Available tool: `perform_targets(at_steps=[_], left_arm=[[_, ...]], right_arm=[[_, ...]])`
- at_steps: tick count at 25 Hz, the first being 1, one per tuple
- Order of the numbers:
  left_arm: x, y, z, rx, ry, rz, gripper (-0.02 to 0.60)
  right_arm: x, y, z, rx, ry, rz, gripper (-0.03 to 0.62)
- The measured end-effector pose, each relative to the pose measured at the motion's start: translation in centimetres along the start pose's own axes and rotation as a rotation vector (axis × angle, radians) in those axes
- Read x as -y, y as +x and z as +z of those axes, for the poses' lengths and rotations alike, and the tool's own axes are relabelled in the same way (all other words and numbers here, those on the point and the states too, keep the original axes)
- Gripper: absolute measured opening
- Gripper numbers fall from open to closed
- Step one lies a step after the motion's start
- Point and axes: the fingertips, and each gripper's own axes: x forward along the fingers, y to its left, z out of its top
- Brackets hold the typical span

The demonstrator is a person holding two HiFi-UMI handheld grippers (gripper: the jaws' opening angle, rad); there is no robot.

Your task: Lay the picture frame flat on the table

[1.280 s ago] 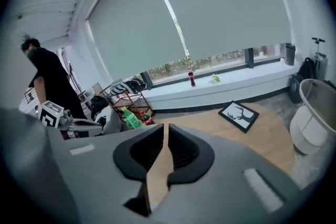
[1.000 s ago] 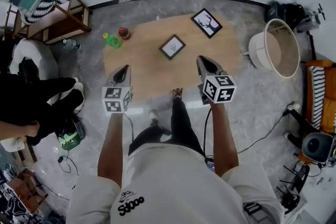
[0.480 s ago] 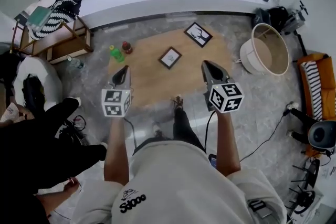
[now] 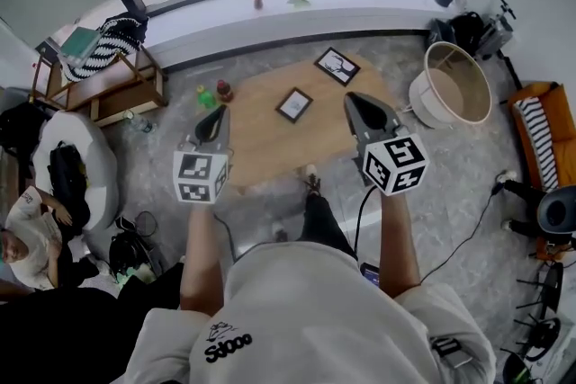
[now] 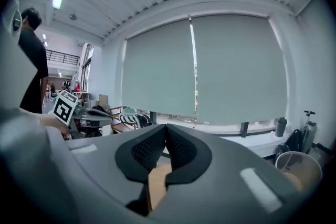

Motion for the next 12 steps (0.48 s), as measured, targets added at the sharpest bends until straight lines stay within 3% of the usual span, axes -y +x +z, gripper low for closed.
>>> perform_targets(at_steps=[7, 12], left_arm=[[2.0, -3.1, 4.3, 0.065, 0.069, -0.026, 0.011], [3.2, -5.1, 7.0, 0.108, 0.107, -0.036, 0.011]], right_arm=[[-2.2, -4.1, 3.5, 0.094, 0.014, 0.012, 0.003], [-3.4, -6.2, 5.2, 0.126, -0.048, 0.01, 0.003]])
